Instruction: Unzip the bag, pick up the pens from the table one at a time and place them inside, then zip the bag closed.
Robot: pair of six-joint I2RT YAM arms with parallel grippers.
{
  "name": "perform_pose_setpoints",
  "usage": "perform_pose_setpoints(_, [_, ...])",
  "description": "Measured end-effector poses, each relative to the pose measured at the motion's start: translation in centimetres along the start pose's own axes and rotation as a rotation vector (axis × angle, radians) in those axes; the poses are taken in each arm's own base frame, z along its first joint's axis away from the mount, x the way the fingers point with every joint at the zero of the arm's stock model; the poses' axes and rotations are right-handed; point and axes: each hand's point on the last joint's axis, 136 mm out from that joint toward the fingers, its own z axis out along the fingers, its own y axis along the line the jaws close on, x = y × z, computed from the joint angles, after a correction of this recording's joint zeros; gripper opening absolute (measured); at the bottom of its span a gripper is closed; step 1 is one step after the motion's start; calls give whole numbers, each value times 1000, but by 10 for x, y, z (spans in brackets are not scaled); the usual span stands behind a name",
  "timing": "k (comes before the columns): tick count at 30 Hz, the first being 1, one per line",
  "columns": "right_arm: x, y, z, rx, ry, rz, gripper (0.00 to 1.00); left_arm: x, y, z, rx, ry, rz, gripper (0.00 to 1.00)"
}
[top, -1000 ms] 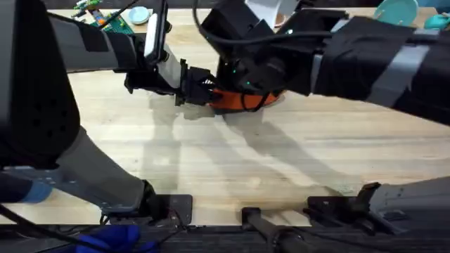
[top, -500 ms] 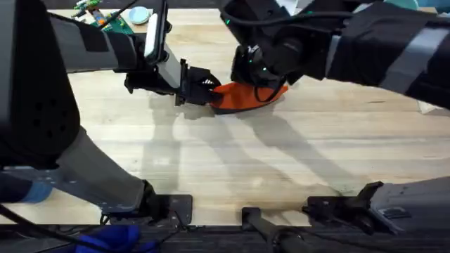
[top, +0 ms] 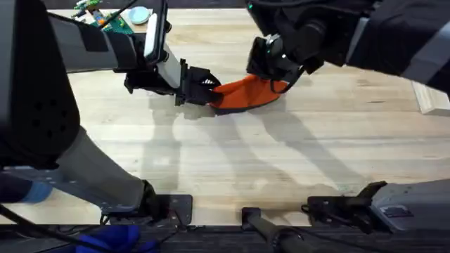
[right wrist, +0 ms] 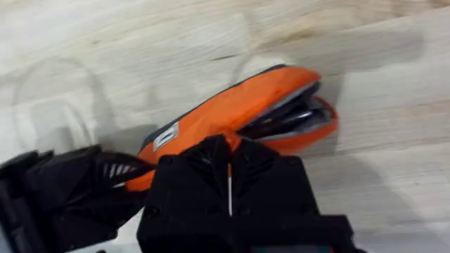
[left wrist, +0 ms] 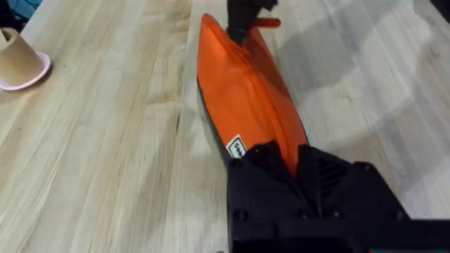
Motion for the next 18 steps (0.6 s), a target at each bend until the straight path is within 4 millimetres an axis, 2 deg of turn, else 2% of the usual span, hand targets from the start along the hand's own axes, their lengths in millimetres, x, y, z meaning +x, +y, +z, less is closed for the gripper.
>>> perform_pose_setpoints(8, [-21,-29,6,56,-8,69,32,0,0,0,0,0,0,44])
perform_pose_setpoints(10, [-28,-43,8,82,-7,86,32,0,0,0,0,0,0,44])
perform_pose_setpoints(18, [-41,-63,12,112,-8,129,33,0,0,0,1,0,0,43])
